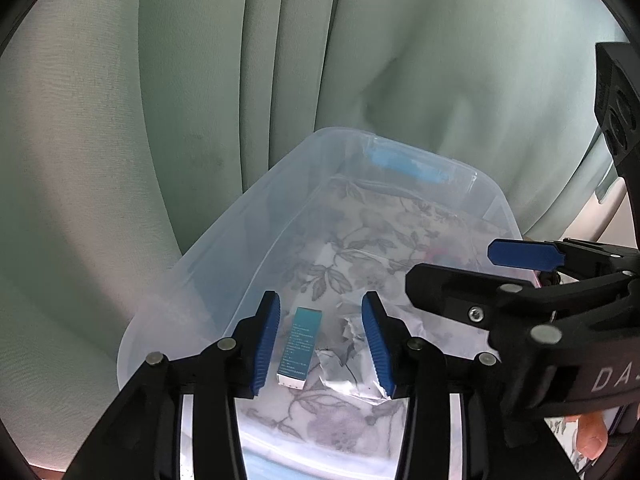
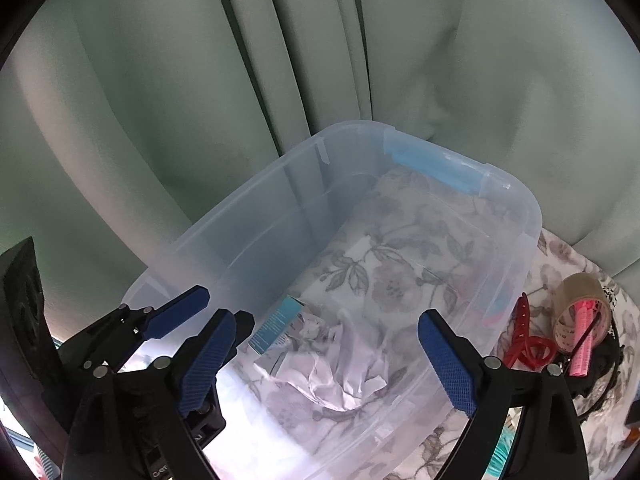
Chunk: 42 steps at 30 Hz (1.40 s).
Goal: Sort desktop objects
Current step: 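Open the left tool to drop the box while the right tool releases the paper into the bin, then move the left tool to the teal bangles and the right tool to the cotton swab bag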
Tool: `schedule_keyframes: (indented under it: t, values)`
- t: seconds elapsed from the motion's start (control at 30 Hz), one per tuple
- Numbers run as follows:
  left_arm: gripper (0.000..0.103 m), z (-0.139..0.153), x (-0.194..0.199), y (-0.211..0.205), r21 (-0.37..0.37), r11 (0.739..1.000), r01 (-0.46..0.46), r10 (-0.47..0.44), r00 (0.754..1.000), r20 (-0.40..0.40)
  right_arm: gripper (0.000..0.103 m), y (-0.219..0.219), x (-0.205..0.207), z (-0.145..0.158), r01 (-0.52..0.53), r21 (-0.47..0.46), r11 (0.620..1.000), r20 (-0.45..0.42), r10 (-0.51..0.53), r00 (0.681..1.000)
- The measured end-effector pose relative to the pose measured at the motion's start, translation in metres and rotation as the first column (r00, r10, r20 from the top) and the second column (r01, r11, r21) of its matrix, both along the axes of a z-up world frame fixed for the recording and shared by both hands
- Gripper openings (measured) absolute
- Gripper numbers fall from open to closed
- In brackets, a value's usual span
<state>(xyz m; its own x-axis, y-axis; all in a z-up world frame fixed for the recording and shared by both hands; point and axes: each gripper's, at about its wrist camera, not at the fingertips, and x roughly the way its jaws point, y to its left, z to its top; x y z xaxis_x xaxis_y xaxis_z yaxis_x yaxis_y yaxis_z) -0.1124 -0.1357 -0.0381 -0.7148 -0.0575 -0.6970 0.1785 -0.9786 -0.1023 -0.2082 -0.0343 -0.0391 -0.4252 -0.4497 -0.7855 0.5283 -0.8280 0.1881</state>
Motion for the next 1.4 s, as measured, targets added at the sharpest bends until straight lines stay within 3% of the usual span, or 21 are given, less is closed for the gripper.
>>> schedule_keyframes:
  t: [0.1,0.27,0.53,0.87,1.13,1.4]
  values:
    - [0.044,-0.002,0.013,0.01,0.004,1.0,-0.006,0.006,1.0,-0.003,0.095,0.002,0.001,0.002,0.0,-0.01,1.0,0.0,0.0,1.0]
    - [0.05,-0.002,0.0,0.019,0.001,1.0,-0.012,0.012,1.0,-0.012,0.095,0.003,0.008,0.006,0.003,-0.021,1.0,-0.011,-0.003,1.0]
    - [0.051,0.023,0.017,0.014,-0.017,1.0,-0.015,0.014,0.998,-0.063,0.095,0.021,0.022,0.024,0.01,-0.079,0.997,-0.042,-0.013,0.999]
    - [0.064,0.069,0.038,0.043,-0.067,0.998,0.01,-0.023,0.981,-0.194,0.095,0.077,0.049,0.075,0.05,-0.203,0.978,-0.152,-0.082,0.985]
    - [0.071,0.098,0.045,0.094,-0.123,0.986,0.114,-0.146,0.945,-0.294,0.095,0.159,0.07,0.106,0.163,-0.282,0.946,-0.244,-0.235,0.941]
    - [0.071,0.102,0.029,0.166,-0.16,0.94,0.301,-0.337,0.888,-0.312,0.095,0.24,0.086,0.116,0.317,-0.301,0.899,-0.289,-0.403,0.869]
